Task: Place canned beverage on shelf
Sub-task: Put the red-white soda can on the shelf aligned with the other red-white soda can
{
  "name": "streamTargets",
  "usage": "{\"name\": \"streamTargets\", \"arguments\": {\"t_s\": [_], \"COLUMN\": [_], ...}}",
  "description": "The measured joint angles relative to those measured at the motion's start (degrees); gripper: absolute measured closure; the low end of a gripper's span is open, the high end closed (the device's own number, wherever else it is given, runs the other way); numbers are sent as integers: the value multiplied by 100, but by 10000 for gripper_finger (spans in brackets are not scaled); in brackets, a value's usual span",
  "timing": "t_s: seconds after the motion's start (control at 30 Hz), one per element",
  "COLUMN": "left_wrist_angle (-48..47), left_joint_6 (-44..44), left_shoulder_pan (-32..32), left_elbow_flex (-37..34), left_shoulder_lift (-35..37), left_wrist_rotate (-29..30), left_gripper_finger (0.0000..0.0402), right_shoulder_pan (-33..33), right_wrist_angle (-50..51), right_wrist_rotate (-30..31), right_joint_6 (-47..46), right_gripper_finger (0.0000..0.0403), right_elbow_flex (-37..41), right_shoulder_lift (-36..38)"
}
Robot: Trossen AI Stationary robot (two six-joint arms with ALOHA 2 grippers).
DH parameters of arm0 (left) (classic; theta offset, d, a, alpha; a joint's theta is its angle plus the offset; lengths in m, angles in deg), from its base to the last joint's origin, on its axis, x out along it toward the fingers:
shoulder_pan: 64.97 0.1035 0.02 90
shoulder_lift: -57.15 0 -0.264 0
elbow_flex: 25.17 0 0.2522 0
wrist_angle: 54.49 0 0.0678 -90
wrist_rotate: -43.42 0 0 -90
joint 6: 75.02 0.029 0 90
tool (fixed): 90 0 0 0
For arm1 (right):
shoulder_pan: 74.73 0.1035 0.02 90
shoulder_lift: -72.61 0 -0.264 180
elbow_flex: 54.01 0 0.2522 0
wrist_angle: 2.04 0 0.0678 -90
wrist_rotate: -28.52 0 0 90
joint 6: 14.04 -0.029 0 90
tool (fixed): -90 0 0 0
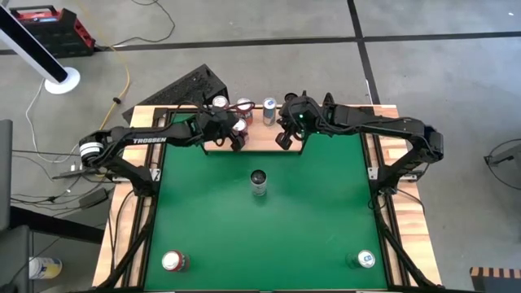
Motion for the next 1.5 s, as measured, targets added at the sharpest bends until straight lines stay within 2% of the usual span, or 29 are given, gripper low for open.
{"name": "streamTargets", "arguments": {"t_s": [0.23,0.53,0.7,1.0,1.23,1.5], "left_wrist_angle": [-69,-799,-1388,-1548,-1571,-1973], "left_joint_6": [-159,-518,-750,-934,-1097,-1467], "left_shoulder_pan": [0,-59,-35,2,180,245], "left_elbow_flex": [-2,-15,-15,-9,-7,-8], "left_shoulder_lift": [8,450,628,636,636,826], "left_wrist_rotate": [11,457,751,1262,1095,1292], "left_gripper_finger": [120,120,120,120,120,120], "right_shoulder_pan": [6,20,54,59,103,239], "right_wrist_angle": [-2,-48,-271,-418,-422,-293], "right_wrist_rotate": [-15,-28,-42,-160,-170,-173], "right_joint_6": [-7,-146,-167,-170,-302,-302], "right_gripper_finger": [376,385,372,386,369,385], "right_elbow_flex": [2,0,0,0,0,0], "right_shoulder_lift": [0,0,0,0,0,0]}}
